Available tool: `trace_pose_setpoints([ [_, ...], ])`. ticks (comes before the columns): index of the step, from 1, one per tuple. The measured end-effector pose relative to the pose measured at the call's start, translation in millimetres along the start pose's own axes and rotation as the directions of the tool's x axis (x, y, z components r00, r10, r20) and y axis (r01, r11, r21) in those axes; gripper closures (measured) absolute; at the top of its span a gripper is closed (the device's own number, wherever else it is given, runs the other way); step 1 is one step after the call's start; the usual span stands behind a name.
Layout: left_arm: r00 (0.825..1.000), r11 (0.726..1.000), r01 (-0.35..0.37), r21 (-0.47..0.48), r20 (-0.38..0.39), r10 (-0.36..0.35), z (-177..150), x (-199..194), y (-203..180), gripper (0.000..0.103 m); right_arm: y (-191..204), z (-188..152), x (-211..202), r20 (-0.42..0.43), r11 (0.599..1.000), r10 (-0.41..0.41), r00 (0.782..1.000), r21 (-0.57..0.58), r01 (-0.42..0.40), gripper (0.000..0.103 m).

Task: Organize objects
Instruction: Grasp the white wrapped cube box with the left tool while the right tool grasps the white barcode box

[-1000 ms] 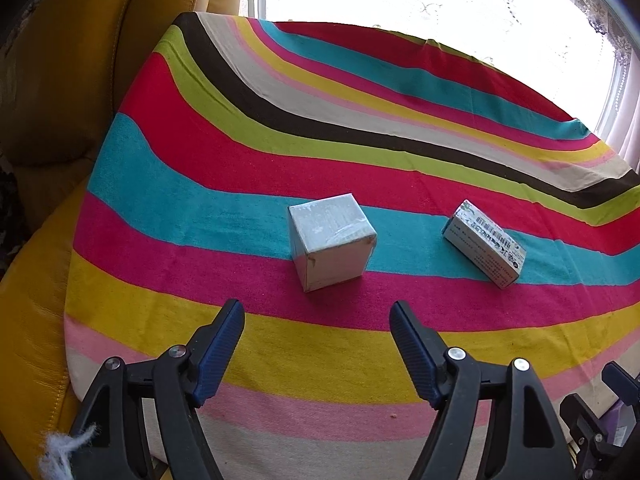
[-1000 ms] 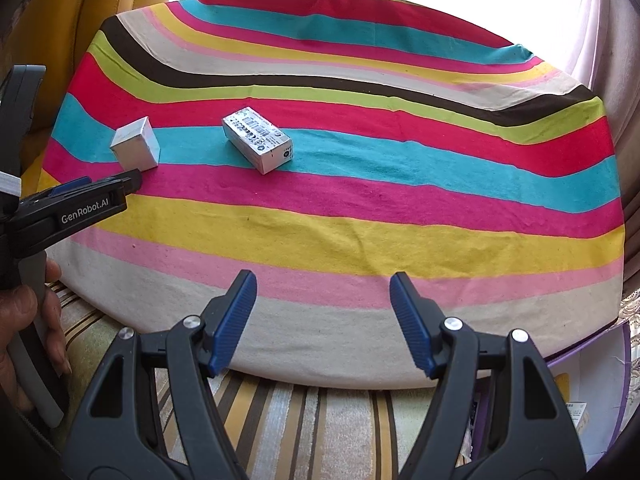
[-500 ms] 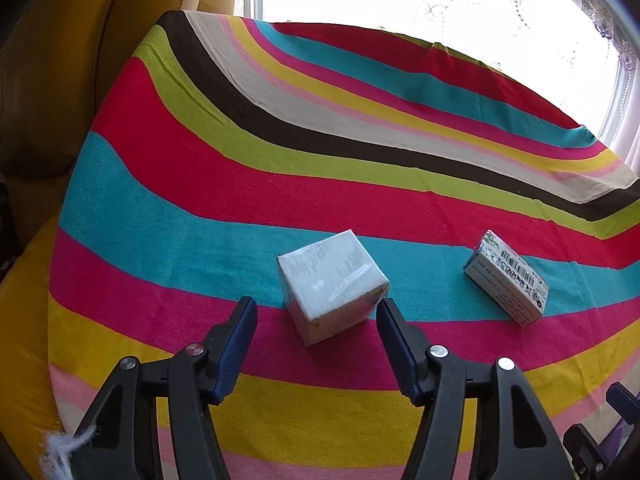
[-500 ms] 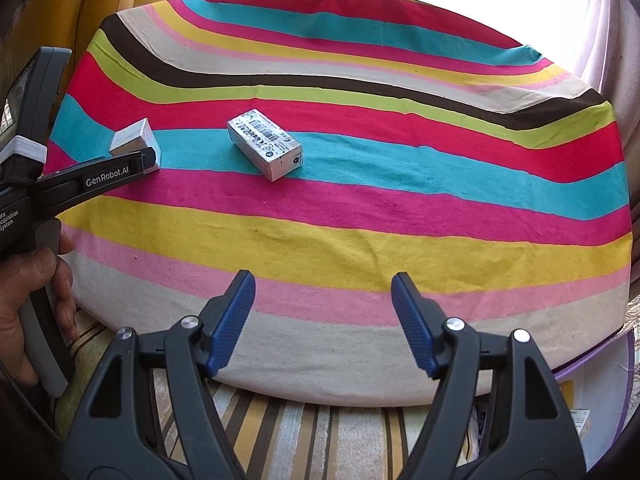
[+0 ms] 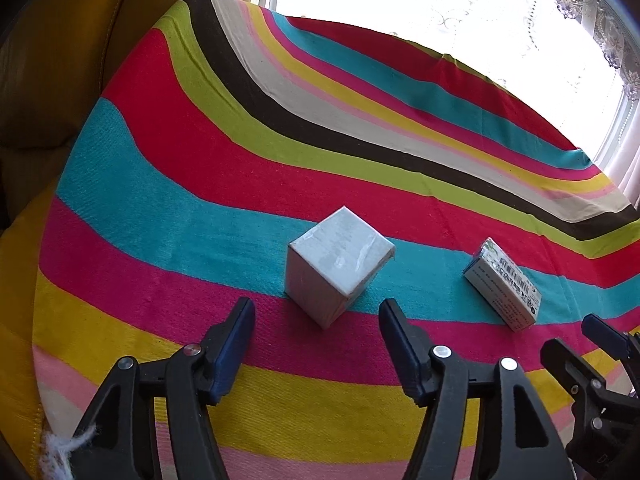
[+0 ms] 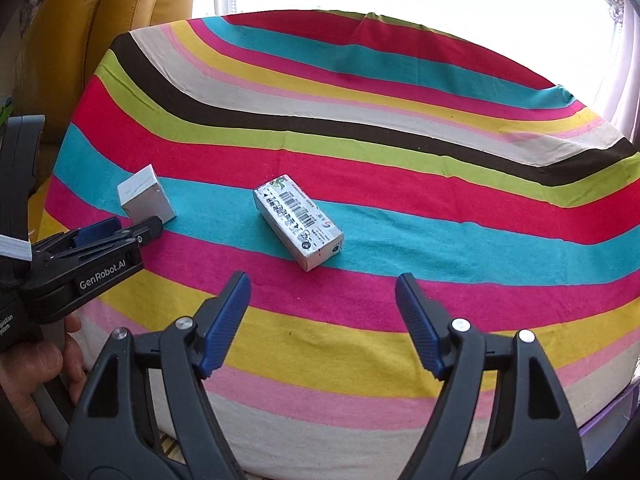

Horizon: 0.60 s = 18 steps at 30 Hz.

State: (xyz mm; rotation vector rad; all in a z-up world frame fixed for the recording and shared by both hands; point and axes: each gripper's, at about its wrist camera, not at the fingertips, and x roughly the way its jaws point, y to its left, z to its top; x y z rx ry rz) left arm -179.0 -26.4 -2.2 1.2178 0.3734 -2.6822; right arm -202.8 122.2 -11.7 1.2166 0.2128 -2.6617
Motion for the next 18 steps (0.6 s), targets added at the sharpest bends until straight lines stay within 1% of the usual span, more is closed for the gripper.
trace_pose_setpoints([
  [1, 1.000, 1.000, 0.013, 0.000, 0.013, -0.013, -0.1, -2.6, -1.1, 0.030, 0.8, 5.0, 5.3, 0.002, 1.000, 0.006, 1.000, -0.014, -0.006, 0.026],
  [3, 0.999, 1.000, 0.020, -0.009, 0.037, -0.020, 1.1, -6.4, -2.0, 0.026, 3.0, 13.4, 15.2, 0.007, 0.999, -0.002, 1.000, -0.047, 0.002, 0.025],
  [4, 0.999, 0.999, 0.023, -0.022, 0.044, -0.022, 2.5, -7.6, -1.0, 0.024, 3.9, 16.8, 20.1, 0.008, 0.998, -0.006, 1.000, -0.061, 0.006, 0.024],
  [7, 0.999, 0.999, 0.027, -0.047, 0.049, -0.025, 8.8, -5.3, -2.0, 0.023, 6.6, 23.7, 36.7, -0.011, 0.995, 0.002, 1.000, -0.097, -0.003, 0.024],
  [10, 0.999, 1.000, -0.011, -0.012, 0.048, 0.012, 14.1, 1.7, -6.1, 0.022, 10.0, 25.8, 49.8, -0.031, 0.993, 0.011, 0.999, -0.116, -0.014, 0.024],
  [11, 0.999, 1.000, -0.006, -0.003, 0.042, 0.006, 15.1, 4.2, -6.2, 0.022, 9.6, 25.7, 52.3, -0.038, 0.993, 0.015, 0.999, -0.115, -0.020, 0.024],
  [12, 0.999, 1.000, 0.016, 0.007, 0.034, -0.016, 16.6, 6.5, -5.4, 0.022, 9.5, 25.9, 54.7, -0.043, 0.993, 0.023, 0.999, -0.111, -0.027, 0.025],
  [14, 0.998, 0.997, 0.056, 0.051, 0.039, -0.059, 19.8, 7.1, -5.8, 0.022, 8.5, 26.7, 57.7, -0.050, 0.994, 0.036, 0.998, -0.101, -0.041, 0.033],
  [16, 0.996, 0.987, 0.075, 0.138, 0.043, -0.082, 23.7, 4.8, -8.7, 0.022, 8.0, 26.9, 61.5, -0.070, 0.994, 0.046, 0.996, -0.094, -0.053, 0.049],
  [18, 0.994, 0.975, 0.086, 0.203, 0.055, -0.099, 26.7, 0.6, -7.9, 0.022, 8.4, 25.7, 63.4, -0.081, 0.994, 0.050, 0.995, -0.094, -0.058, 0.053],
])
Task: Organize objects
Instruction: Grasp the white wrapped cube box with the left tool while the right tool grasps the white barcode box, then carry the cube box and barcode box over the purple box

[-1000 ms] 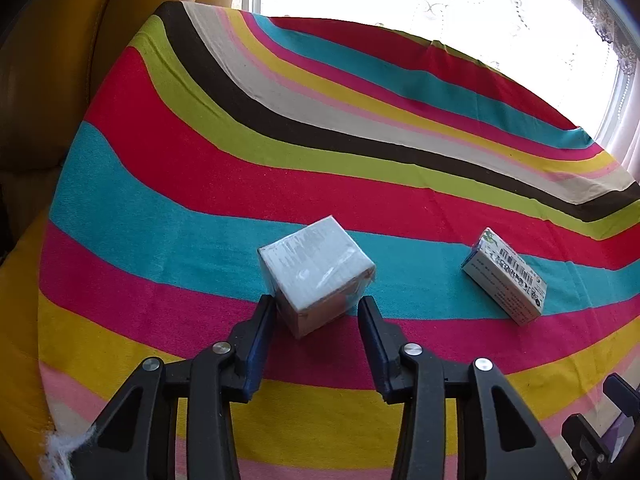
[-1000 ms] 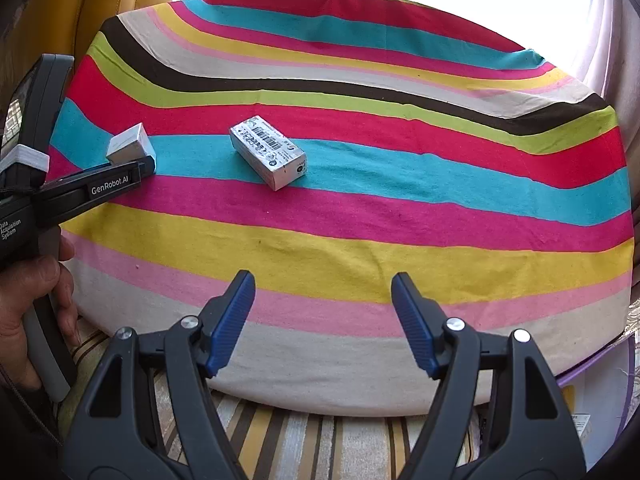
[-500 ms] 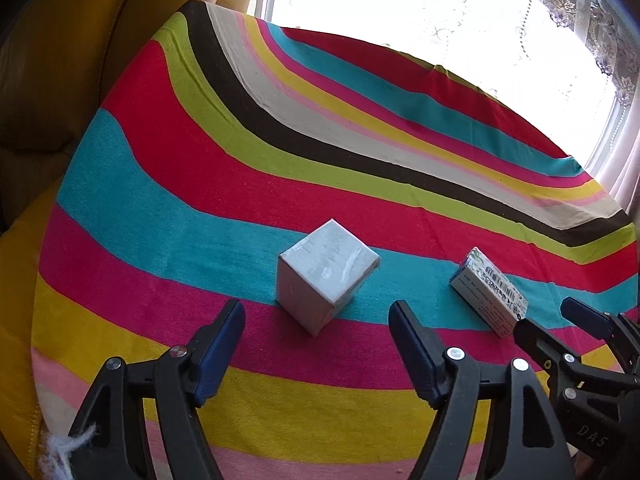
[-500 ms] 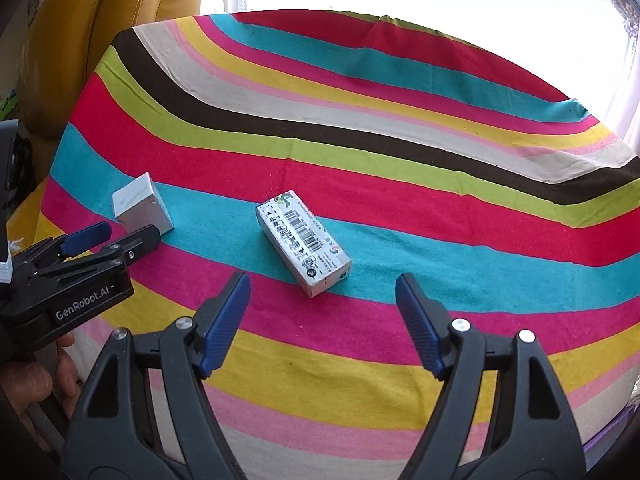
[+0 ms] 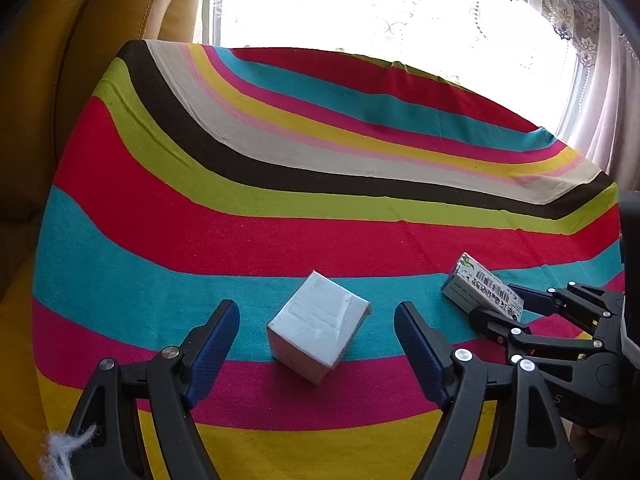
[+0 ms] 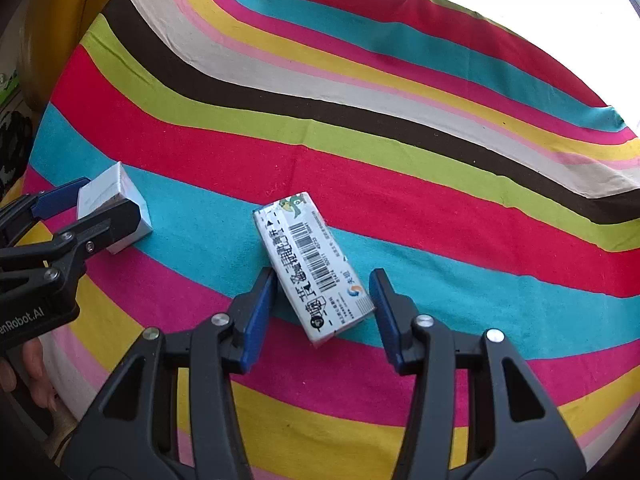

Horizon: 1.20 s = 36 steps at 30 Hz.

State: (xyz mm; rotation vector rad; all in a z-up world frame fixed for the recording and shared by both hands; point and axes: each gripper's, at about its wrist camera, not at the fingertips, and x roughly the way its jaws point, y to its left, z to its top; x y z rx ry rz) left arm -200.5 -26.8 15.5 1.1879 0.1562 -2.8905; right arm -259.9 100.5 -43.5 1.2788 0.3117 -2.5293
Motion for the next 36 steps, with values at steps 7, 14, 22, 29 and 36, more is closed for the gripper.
trace_pose_setpoints([
  [7, 0.997, 0.993, 0.060, 0.103, -0.051, -0.055, 0.3, 11.1, 3.4, 0.048, -1.8, -4.0, -4.0, 0.002, 1.000, 0.010, 1.000, 0.023, -0.010, 0.064],
  [14, 0.993, 0.988, 0.107, 0.113, -0.061, -0.101, -10.1, 1.7, -8.9, 0.067, -5.4, -16.8, -18.8, -0.002, 0.997, -0.014, 1.000, 0.076, 0.014, 0.066],
  [22, 0.982, 0.976, 0.185, 0.117, -0.056, -0.180, -25.9, -29.8, -38.5, 0.067, -20.9, -46.1, -61.4, 0.013, 0.987, -0.072, 0.997, 0.143, 0.070, 0.066],
  [29, 0.956, 0.948, 0.293, 0.123, -0.065, -0.287, -43.9, -58.1, -72.4, 0.067, -39.4, -78.2, -103.6, 0.011, 0.969, -0.121, 0.993, 0.218, 0.116, 0.066],
  [36, 0.925, 0.909, 0.380, 0.174, -0.085, -0.370, -61.3, -81.7, -122.1, 0.067, -59.6, -114.5, -143.7, 0.009, 0.945, -0.179, 0.984, 0.280, 0.169, 0.066],
])
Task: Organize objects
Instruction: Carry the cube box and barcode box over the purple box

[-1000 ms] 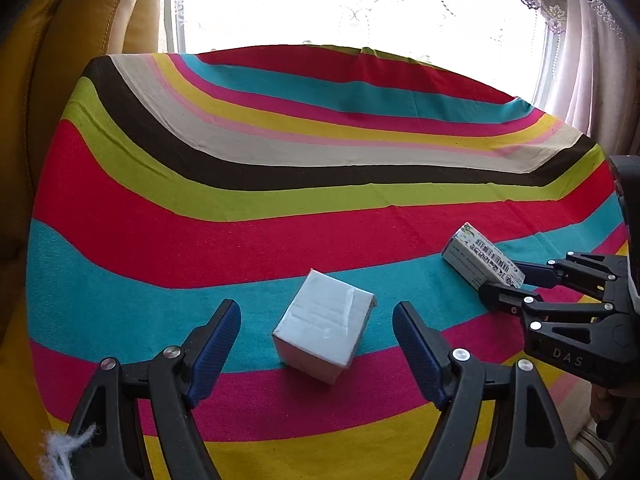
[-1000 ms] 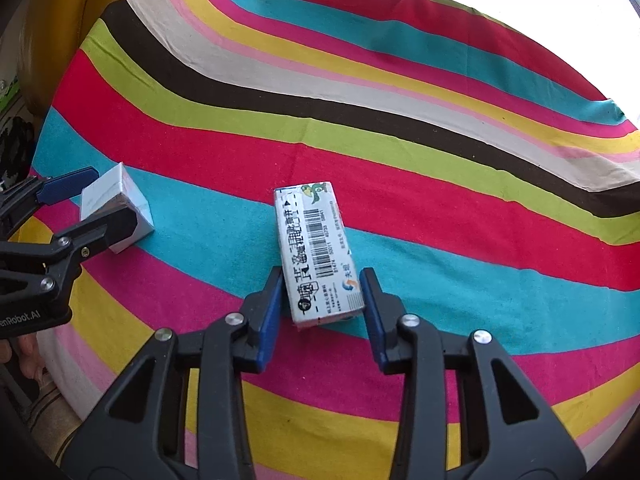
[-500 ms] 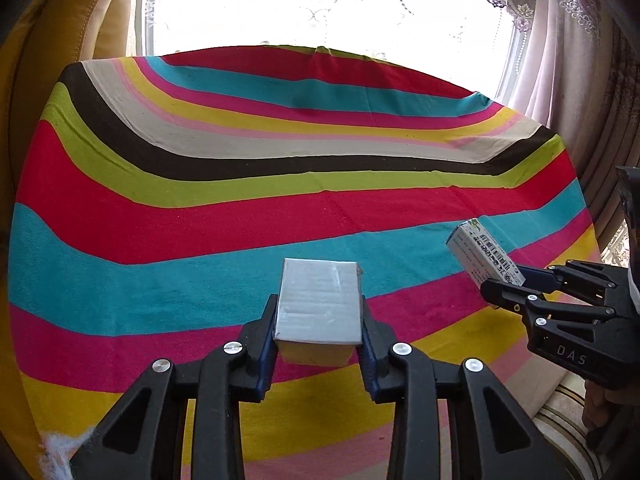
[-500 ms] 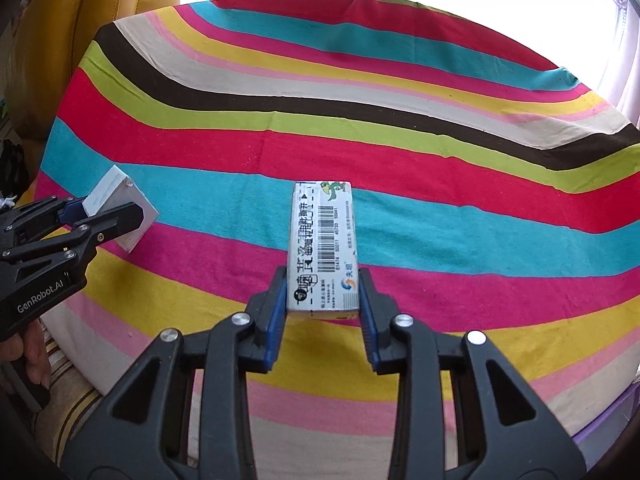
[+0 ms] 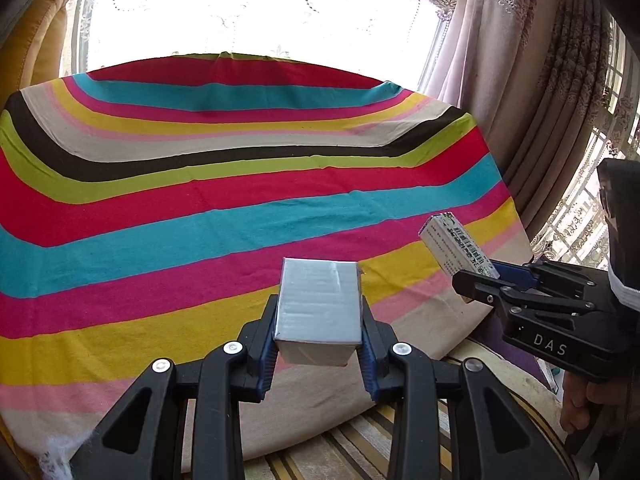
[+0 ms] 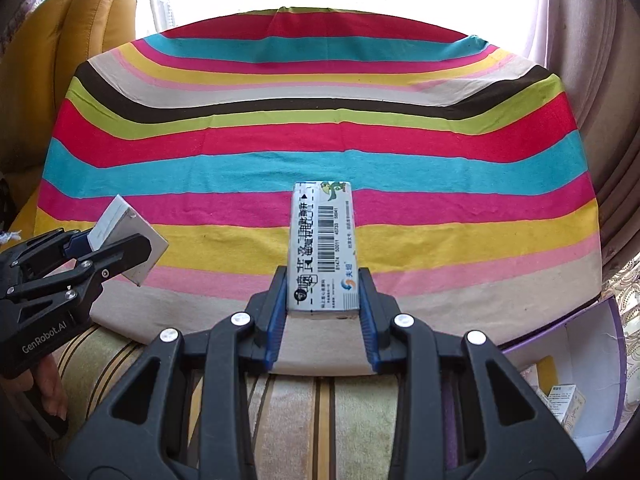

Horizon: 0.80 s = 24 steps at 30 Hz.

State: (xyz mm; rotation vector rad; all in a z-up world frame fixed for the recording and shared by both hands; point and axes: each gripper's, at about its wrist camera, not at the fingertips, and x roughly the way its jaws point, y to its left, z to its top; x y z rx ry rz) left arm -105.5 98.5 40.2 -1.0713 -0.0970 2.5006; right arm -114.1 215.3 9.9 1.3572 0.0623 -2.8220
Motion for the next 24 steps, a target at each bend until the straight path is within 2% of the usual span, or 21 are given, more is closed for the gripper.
trace_pose_setpoints([
  [11, 0.988, 0.983, 0.150, 0.104, -0.039, -0.147, -10.4, 2.1, -96.6, 0.067, -61.4, -43.1, -47.8, -0.018, 0.991, -0.098, 0.995, 0.090, 0.100, 0.066],
  [20, 0.957, 0.941, 0.286, 0.180, -0.106, -0.270, -19.6, 6.2, -173.1, 0.067, -116.9, -88.1, -81.6, -0.052, 0.964, -0.189, 0.981, 0.179, 0.195, 0.066],
  [24, 0.944, 0.924, 0.324, 0.203, -0.139, -0.300, -24.7, 9.7, -203.6, 0.067, -141.4, -106.8, -96.1, -0.067, 0.946, -0.235, 0.970, 0.215, 0.244, 0.066],
])
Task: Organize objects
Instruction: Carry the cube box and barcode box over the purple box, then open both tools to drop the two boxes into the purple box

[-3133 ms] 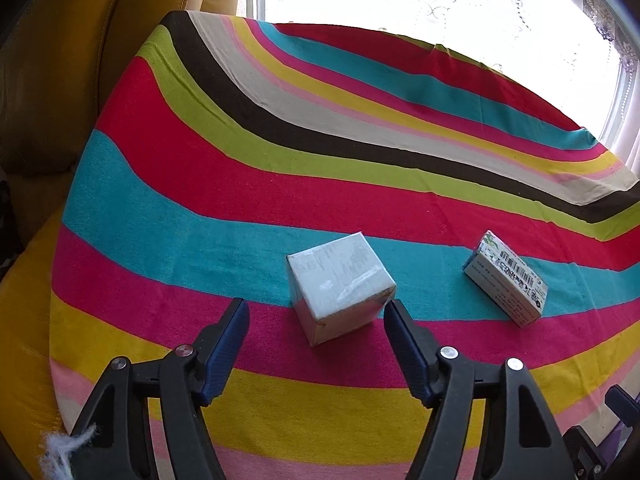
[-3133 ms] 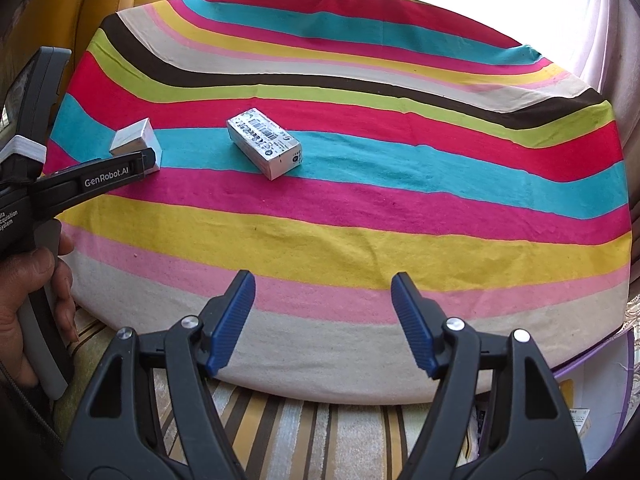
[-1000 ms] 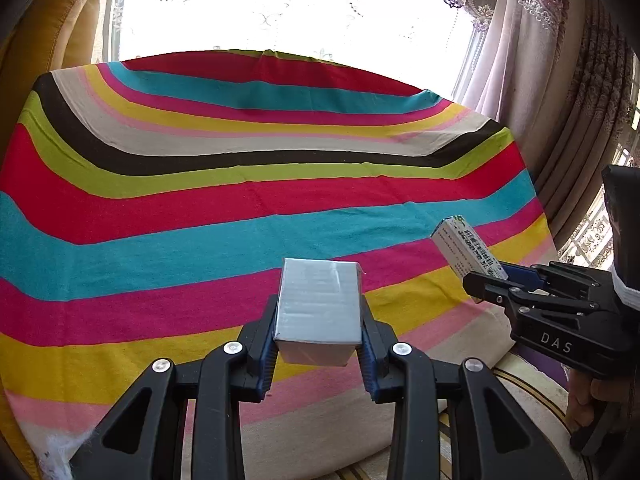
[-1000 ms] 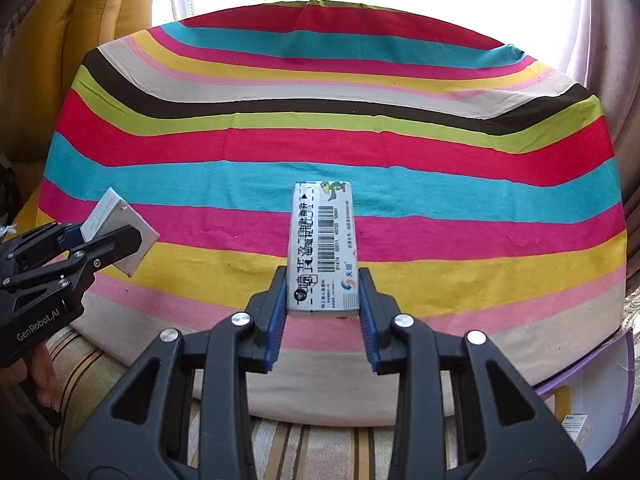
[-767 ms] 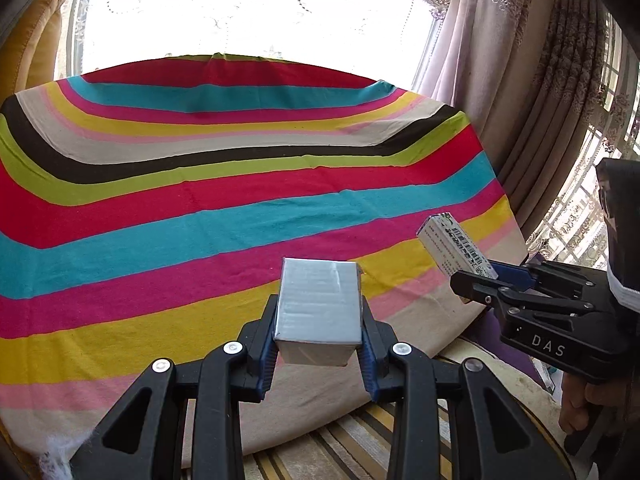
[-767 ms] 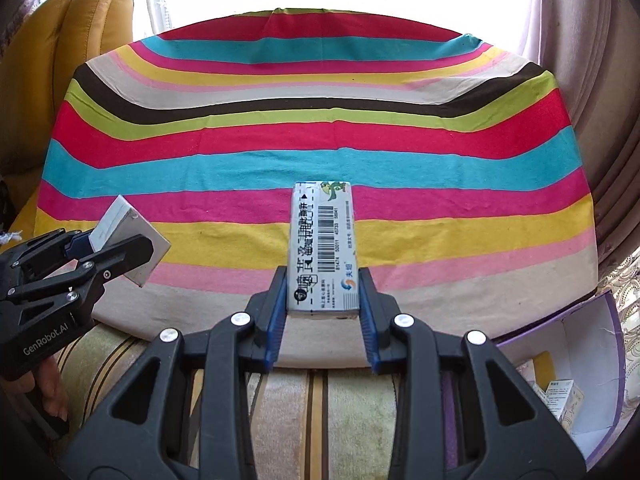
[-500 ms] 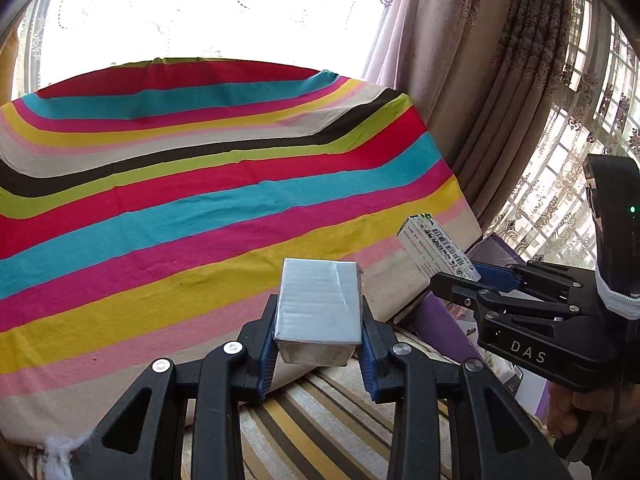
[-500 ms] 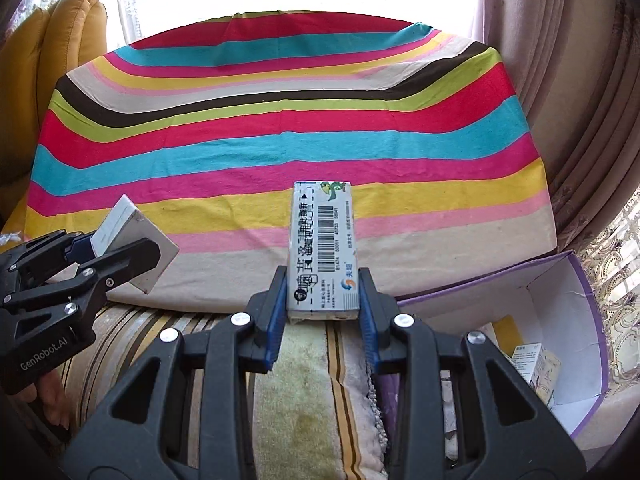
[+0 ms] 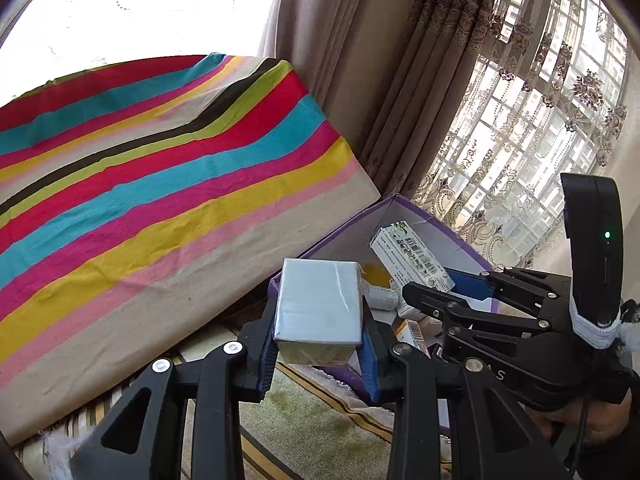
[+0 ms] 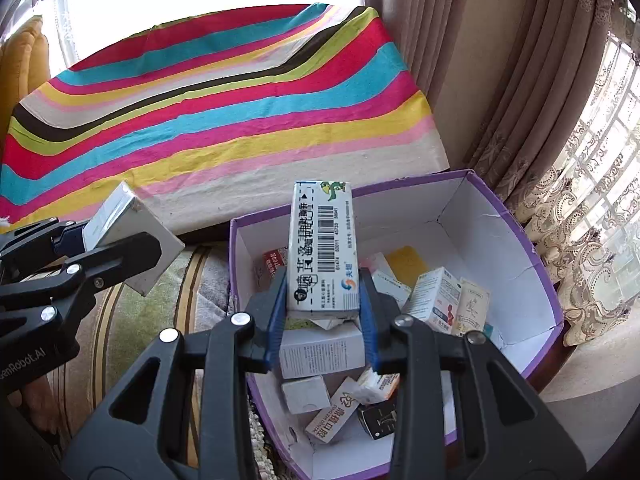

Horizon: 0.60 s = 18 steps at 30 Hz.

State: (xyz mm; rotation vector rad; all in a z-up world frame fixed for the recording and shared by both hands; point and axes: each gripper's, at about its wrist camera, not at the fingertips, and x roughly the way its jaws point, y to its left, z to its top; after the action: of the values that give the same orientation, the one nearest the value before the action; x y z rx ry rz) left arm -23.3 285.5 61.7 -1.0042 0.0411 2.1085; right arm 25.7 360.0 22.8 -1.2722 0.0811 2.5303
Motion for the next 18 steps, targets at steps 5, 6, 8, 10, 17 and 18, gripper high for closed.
trace_pose_setpoints([
  [5, 0.999, 0.999, 0.032, 0.039, -0.042, -0.031, 1.4, 18.4, -31.2, 0.067, -35.0, -16.4, -6.3, -0.011, 0.998, -0.046, 0.999, 0.041, 0.047, 0.066],
  [6, 0.998, 0.998, 0.033, 0.047, -0.049, -0.030, 1.8, 22.6, -37.1, 0.067, -40.9, -19.1, -7.3, -0.012, 0.997, -0.054, 0.998, 0.051, 0.054, 0.066],
  [8, 0.998, 0.998, 0.036, 0.059, -0.063, -0.032, 3.0, 29.8, -47.7, 0.067, -53.2, -24.5, -7.7, -0.017, 0.995, -0.070, 0.997, 0.070, 0.071, 0.066],
  [10, 0.997, 0.997, 0.034, 0.073, -0.076, -0.029, 3.3, 35.1, -57.5, 0.067, -64.2, -28.9, -8.3, -0.023, 0.993, -0.082, 0.996, 0.089, 0.084, 0.066],
  [17, 0.993, 0.993, 0.038, 0.115, -0.112, -0.025, 4.2, 52.7, -83.0, 0.067, -96.0, -43.0, -10.6, -0.033, 0.982, -0.106, 0.994, 0.153, 0.110, 0.066],
  [18, 0.993, 0.992, 0.038, 0.118, -0.116, -0.024, 4.4, 54.4, -85.3, 0.066, -99.4, -44.2, -10.1, -0.034, 0.981, -0.107, 0.994, 0.160, 0.111, 0.066],
])
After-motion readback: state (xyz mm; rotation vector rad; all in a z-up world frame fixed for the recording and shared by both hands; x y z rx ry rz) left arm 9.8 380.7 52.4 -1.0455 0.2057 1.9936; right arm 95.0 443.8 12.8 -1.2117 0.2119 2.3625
